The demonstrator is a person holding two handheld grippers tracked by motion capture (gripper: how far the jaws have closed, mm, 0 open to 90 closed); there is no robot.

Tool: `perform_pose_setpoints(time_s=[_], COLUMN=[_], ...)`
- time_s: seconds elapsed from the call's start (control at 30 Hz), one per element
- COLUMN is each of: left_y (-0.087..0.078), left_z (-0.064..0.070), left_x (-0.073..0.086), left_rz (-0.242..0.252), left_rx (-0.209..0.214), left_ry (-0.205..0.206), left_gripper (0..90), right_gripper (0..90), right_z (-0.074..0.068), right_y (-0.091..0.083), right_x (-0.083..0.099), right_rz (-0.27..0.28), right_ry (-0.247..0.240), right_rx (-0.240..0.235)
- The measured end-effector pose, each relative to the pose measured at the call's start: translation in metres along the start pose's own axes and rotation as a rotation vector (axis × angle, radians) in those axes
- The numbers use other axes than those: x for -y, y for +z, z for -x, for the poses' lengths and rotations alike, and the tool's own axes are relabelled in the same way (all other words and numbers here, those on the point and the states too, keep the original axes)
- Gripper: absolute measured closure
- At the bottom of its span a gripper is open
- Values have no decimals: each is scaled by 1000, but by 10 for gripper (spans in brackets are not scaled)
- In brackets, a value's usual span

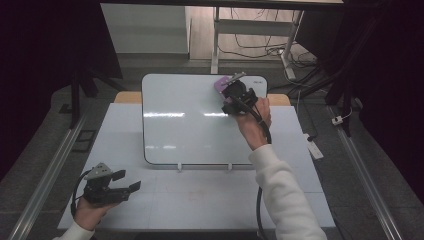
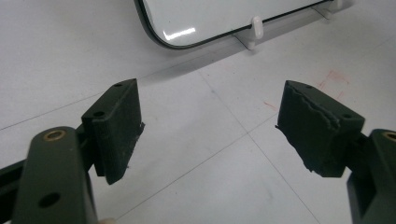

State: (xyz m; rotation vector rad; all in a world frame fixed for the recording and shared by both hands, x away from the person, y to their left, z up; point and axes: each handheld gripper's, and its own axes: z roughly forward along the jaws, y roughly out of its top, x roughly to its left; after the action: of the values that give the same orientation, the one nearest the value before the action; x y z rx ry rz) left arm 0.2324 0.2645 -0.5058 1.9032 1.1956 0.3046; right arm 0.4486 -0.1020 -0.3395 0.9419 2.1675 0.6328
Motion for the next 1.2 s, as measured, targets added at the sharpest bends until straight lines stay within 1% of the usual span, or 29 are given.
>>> perform_pose_setpoints(time_s=[0.07, 0.13, 0.17, 0.2, 0.23, 0.27, 0.37, 0.43, 0.5, 0.53, 0.57, 0.6, 0.73, 0.8, 0.87, 0.9, 0.93, 0.97, 1.0, 1.03, 1.07, 1.13, 1.17, 1.2], left_y=[0, 0, 0, 1, 0, 0, -1, -1, 0, 0, 1, 0, 0, -1, 0, 0, 1, 1, 2, 2, 3, 6, 7, 9], left_z=[0, 0, 0, 1, 1, 2, 2, 3, 5, 7, 8, 9, 14, 17, 20, 22, 24, 27, 30, 33, 37, 43, 46, 48], left_x=[0, 0, -1, -1, -1, -2, -3, -5, -7, -9, -10, -11, -17, -21, -26, -29, -31, -35, -38, -42, -46, -54, -58, -62], left_rz=[0, 0, -1, 0, 1, 4, 19, 22, 26, 28, 31, 34, 52, 61, 73, 79, 83, 87, 92, 97, 102, 111, 115, 119], left_rx=[2, 1, 3, 1, 3, 3, 4, 9, 13, 16, 17, 19, 28, 33, 48, 52, 55, 56, 62, 67, 71, 84, 89, 94], left_ry=[1, 2, 2, 1, 1, 2, -3, -1, 3, 8, 13, 15, 24, 25, 25, 27, 31, 37, 45, 53, 61, 74, 81, 82], left_gripper=[226, 226, 226, 226, 225, 225, 225, 225, 225, 225, 225, 225, 227, 228, 229, 229, 230, 230, 230, 231, 231, 232, 237, 237], right_gripper=[416, 416, 416, 416, 416, 416, 416, 416, 416, 416, 416, 416, 415, 415, 415, 415, 414, 414, 414, 414, 414, 414, 414, 414], right_z=[5, 9, 9, 8, 6, 3, -12, -22, -31, -35, -41, -41, -47, -51, -54, -56, -60, -60, -62, -67, -67, -73, -78, -78], right_y=[-1, -2, -2, -2, -3, -5, -17, -25, -30, -31, -31, -31, -29, -27, -26, -26, -26, -26, -26, -26, -26, -24, -22, -22], right_x=[6, 11, 12, 13, 13, 14, 18, 26, 37, 44, 56, 56, 80, 90, 100, 104, 111, 111, 114, 120, 120, 126, 130, 130], right_rz=[-5, 0, 5, 13, 24, 39, 125, 183, 210, 224, 249, 249, 302, 320, 343, 346, 365, 365, 371, 381, 381, 381, 386, 386], right_ry=[13, 23, 26, 20, 16, 14, 1, 7, -2, 2, 20, 20, 63, 75, 93, 100, 110, 110, 117, 121, 121, 125, 122, 122], right_rx=[7, 2, -1, -7, -21, -42, -115, -190, -238, -267, -318, -318, -405, -423, -454, -457, -471, -471, -481, -484, -484, -492, -493, -493])
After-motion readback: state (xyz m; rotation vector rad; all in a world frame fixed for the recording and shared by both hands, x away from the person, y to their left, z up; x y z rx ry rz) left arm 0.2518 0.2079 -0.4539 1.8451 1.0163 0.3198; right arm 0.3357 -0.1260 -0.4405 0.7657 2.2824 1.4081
